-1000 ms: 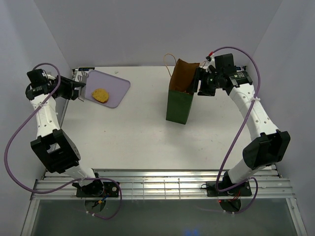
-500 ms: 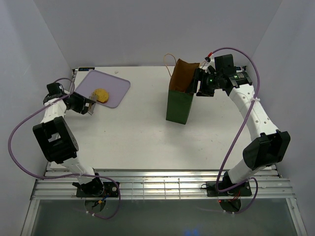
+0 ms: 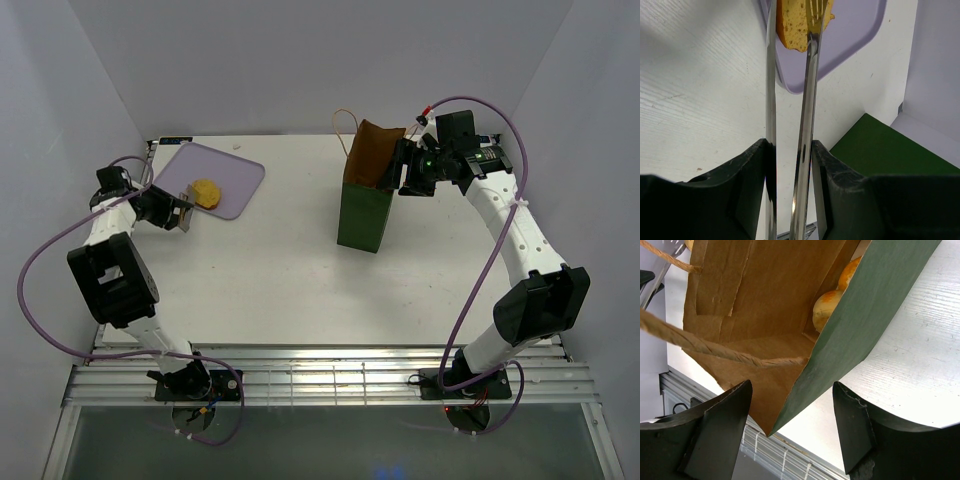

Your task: Place the fake bread into the paper bag

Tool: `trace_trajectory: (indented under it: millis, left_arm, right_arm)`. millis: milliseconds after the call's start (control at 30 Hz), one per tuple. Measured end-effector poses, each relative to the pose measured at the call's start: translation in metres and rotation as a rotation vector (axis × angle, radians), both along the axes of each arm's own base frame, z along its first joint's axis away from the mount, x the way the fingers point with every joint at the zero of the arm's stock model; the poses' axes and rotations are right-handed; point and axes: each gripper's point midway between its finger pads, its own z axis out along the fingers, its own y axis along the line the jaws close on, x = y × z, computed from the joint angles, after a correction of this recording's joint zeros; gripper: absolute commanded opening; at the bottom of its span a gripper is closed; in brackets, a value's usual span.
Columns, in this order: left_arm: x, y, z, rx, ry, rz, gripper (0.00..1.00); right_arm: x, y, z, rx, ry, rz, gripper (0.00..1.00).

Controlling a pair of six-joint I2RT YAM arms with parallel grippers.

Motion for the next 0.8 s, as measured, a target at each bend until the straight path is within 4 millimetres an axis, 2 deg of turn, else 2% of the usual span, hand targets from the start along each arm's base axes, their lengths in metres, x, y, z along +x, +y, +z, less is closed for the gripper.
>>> trace_trajectory:
  millis: [267, 533, 633, 667, 800]
  left_arm:
    - [0.009, 0.004, -0.014, -0.027, 0.057, -0.002, 0.49]
    - [0.015, 0.006, -0.010, -0.025, 0.056, -0.008, 0.48]
    - [0.017, 0.007, -0.011, -0.028, 0.059, -0.008, 0.39]
    - [0.018, 0.007, -0.012, -0.032, 0.059, -0.009, 0.31]
    - [0.020, 0.006, -0.010, -0.037, 0.048, -0.020, 0.13]
  right_arm:
    - [0.001, 0.000, 0.000, 0.000, -0.003, -0.001, 0.72]
    - [0.001, 0.000, 0.001, 0.000, -0.005, -0.001, 0.72]
    - [0.001, 0.000, 0.001, 0.000, -0.005, -0.001, 0.72]
    - [0.001, 0.000, 0.001, 0.000, -0.005, -0.001, 0.72]
    - [0.000, 0.000, 0.002, 0.001, -0.009, -0.001, 0.72]
